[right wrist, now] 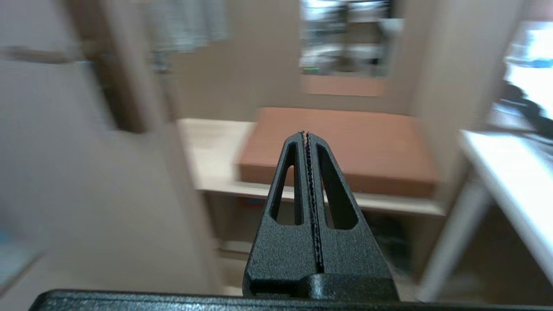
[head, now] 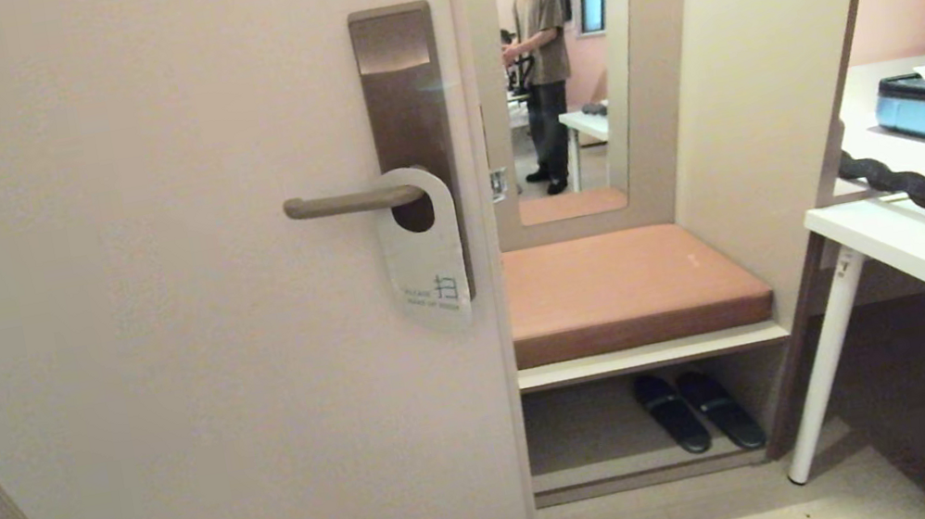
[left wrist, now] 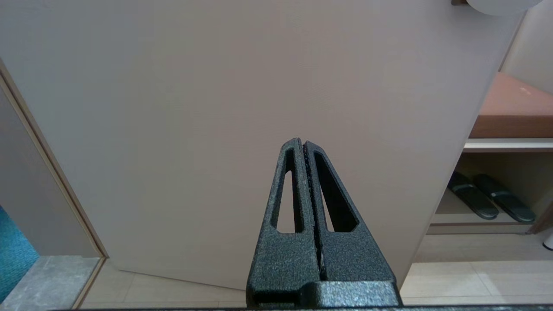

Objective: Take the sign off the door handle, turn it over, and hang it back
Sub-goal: Take down the sign

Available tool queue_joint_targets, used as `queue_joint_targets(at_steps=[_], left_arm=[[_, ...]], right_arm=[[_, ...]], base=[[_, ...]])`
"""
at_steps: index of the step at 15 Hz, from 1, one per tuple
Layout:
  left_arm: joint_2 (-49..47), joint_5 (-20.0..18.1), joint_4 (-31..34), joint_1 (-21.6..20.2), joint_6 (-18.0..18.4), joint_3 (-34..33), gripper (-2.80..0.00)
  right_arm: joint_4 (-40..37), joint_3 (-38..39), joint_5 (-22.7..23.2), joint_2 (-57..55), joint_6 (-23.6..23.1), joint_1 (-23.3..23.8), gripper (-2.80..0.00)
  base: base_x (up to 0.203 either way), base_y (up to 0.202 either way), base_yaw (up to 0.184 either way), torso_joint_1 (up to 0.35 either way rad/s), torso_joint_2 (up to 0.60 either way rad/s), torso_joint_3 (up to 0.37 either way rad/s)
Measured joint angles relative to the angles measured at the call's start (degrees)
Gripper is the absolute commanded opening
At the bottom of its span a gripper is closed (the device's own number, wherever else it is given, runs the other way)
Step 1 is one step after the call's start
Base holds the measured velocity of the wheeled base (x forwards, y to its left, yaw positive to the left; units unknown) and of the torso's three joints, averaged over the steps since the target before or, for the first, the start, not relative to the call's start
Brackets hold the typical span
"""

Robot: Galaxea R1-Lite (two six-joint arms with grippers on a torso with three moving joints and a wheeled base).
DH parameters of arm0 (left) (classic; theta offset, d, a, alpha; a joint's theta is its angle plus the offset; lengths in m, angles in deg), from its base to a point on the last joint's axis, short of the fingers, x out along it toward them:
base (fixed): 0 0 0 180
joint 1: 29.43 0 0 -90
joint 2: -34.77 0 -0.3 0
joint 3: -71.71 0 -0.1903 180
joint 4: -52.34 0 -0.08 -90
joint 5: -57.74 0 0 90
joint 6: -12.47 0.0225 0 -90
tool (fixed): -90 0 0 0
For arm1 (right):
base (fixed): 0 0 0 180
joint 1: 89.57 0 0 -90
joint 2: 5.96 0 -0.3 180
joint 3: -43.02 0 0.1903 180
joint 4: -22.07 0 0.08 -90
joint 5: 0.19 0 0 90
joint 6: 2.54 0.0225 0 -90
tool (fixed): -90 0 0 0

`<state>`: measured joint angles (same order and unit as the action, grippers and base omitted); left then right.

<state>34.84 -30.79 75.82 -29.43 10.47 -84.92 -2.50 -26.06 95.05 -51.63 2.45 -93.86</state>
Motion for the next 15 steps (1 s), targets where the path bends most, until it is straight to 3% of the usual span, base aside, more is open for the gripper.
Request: queue_joint_targets(at_steps=[2, 7, 15], left_arm=[[0.0, 0.0, 0.0, 0.0, 0.0, 0.0, -2.80], [0.0, 0.0, 0.0, 0.0, 0.0, 0.0, -2.80], [0.0, 0.0, 0.0, 0.0, 0.0, 0.0, -2.80]], right_arm=[[4.7, 0.3, 6.2, -4.9, 0.3, 0.0, -2.80], [21.2, 5.5, 27.4, -16.0, -3.3, 8.2, -2.80], [54.0, 12.6, 40.3, -35.9, -5.1, 8.1, -2.80]], base=[[0.000, 0.000, 0.000, 0.000, 0.00, 0.000], [0.000, 0.000, 0.000, 0.000, 0.00, 0.000], [0.000, 0.000, 0.000, 0.000, 0.00, 0.000]])
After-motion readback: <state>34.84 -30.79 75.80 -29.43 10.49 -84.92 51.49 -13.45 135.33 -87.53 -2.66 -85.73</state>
